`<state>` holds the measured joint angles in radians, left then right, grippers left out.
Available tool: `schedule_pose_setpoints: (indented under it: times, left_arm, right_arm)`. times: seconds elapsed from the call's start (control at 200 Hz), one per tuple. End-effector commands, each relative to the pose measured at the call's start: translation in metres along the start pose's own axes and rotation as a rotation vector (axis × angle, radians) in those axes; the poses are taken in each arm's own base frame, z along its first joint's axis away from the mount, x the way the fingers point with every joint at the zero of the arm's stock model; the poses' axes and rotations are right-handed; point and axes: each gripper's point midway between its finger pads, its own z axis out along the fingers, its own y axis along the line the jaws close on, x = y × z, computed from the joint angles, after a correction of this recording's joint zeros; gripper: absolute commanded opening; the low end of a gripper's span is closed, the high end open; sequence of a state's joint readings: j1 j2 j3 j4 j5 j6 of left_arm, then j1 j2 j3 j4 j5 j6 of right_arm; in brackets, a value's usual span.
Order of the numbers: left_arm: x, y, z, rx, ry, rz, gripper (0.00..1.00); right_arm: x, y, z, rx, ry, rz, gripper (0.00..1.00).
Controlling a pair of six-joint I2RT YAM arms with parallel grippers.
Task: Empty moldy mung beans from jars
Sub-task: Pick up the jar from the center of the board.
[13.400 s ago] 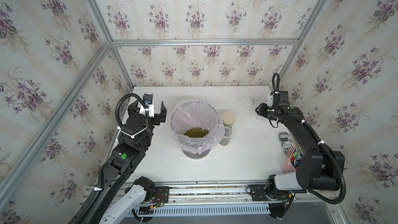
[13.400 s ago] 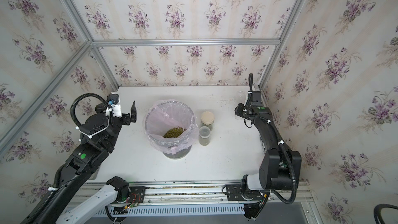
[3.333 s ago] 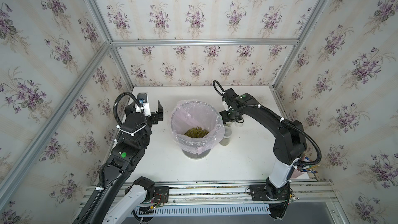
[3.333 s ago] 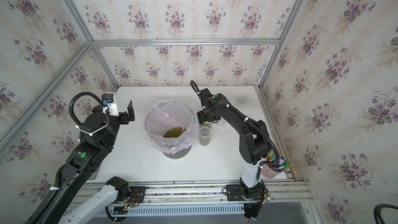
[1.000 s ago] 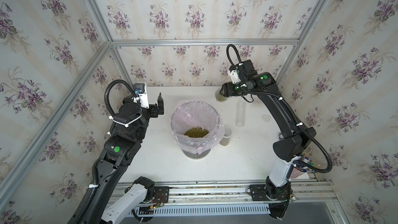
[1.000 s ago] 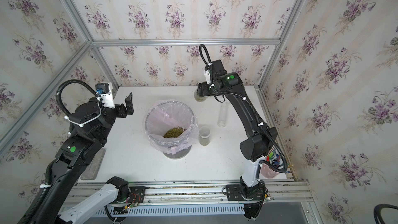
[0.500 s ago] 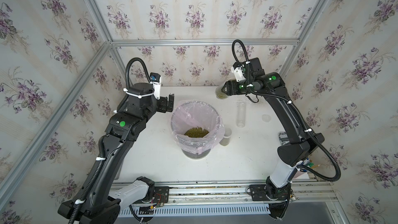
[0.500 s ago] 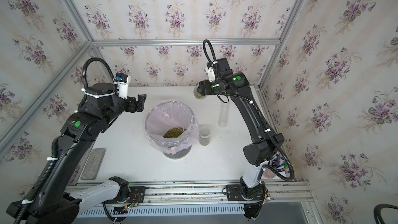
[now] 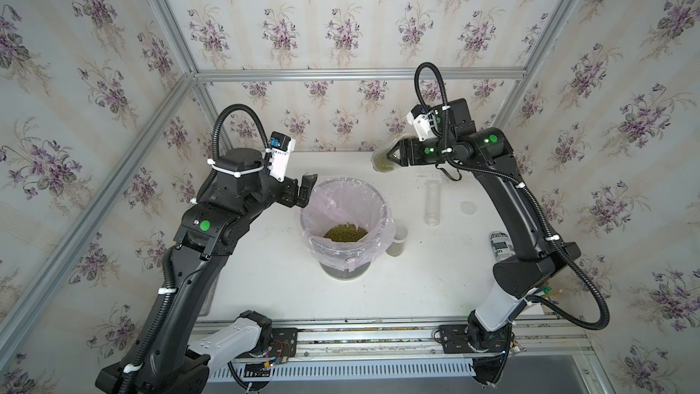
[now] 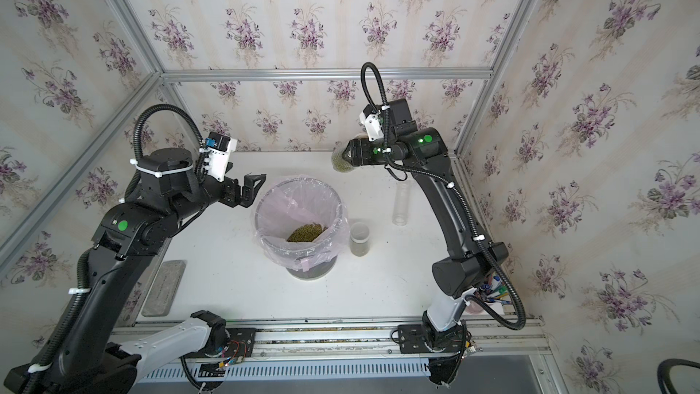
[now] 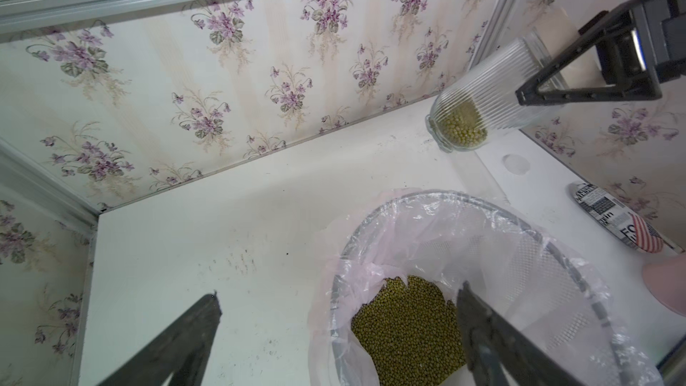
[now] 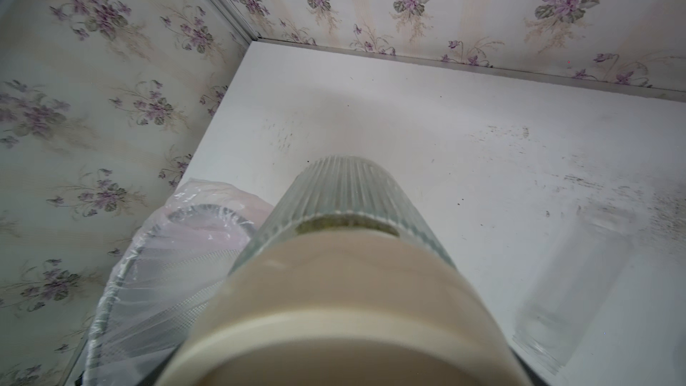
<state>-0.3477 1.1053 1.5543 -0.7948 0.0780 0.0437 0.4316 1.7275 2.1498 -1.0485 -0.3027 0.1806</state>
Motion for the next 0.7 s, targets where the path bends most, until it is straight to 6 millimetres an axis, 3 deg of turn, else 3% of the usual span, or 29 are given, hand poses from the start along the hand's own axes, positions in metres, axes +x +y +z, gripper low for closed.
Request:
schedule_pose_setpoints:
  times: [0.0, 0.28, 0.51, 0.694]
  left_arm:
    - [-0.004, -0.012, 0.005, 0.071, 0.000, 0.029, 1.00]
    - [-0.014, -0.028, 0.006, 0.153, -0.043, 0.121, 1.00]
    - [-0.018, -0.041, -0.001, 0.154, -0.137, 0.347, 1.00]
    - [-0.011, -0.048, 0.010, 0.131, -0.155, 0.510, 1.00]
  right_arm:
    - [-0.025, 0.030, -0.014, -0.139, -0.098, -0.037, 0.42]
    - [-0.031, 0.051, -0.031, -0.231, -0.128, -0.047, 0.42]
    - [-0.037, 0.062, -0.041, -0.287, -0.138, -0.002, 0.41]
    - [-0.034, 0.072, -0.052, -0.313, -0.135, 0.012, 0.40]
